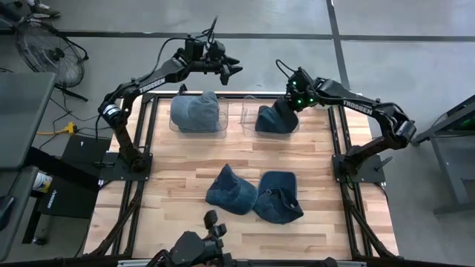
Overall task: Pick & Place hat
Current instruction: Put the left blue cap into the right transparent bin
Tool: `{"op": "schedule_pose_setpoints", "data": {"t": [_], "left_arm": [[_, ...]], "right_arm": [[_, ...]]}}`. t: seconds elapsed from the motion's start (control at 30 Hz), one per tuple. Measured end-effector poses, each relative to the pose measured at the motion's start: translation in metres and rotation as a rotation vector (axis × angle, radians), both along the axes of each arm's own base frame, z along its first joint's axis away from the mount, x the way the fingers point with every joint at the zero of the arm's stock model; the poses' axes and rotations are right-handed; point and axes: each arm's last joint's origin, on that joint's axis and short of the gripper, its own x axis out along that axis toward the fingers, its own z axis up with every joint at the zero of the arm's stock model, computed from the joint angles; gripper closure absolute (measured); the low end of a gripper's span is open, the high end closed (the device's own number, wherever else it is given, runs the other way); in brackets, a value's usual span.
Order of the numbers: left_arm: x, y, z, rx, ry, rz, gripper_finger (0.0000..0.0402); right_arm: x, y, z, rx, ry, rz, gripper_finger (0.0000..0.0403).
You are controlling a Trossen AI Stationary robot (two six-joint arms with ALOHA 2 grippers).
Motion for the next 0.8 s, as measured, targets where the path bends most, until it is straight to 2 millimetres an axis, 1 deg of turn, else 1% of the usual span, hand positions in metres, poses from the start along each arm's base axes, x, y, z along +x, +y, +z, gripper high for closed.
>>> {"op": "schedule_pose_setpoints", "data": {"t": [0.07, 0.2, 0.4, 0.57, 0.7, 0.8], "left_arm": [[-0.006, -0.005, 0.005, 0.010, 0.038, 0.011, 0.0208], [-0.017, -0.017, 0.009, -0.026, 0.123, 0.021, 0.0208], [-0.025, -0.038, 0.009, -0.116, 0.245, 0.022, 0.0208], [-0.015, -0.064, -0.003, -0.218, 0.394, 0.051, 0.0208], [-0.004, -0.093, -0.014, -0.295, 0.509, 0.051, 0.0208], [0.006, -0.118, -0.024, -0.330, 0.583, 0.047, 0.0208]], "right_arm": [[-0.002, 0.000, 0.002, -0.009, 0.001, 0.020, 0.0308], [-0.006, 0.001, 0.007, -0.034, -0.008, 0.058, 0.0267], [-0.022, 0.007, 0.029, -0.128, -0.050, 0.101, 0.0210], [-0.040, 0.016, 0.052, -0.224, -0.104, 0.163, 0.0185], [-0.055, 0.025, 0.066, -0.272, -0.145, 0.214, 0.0181], [-0.067, 0.034, 0.073, -0.298, -0.147, 0.261, 0.0181]]}}
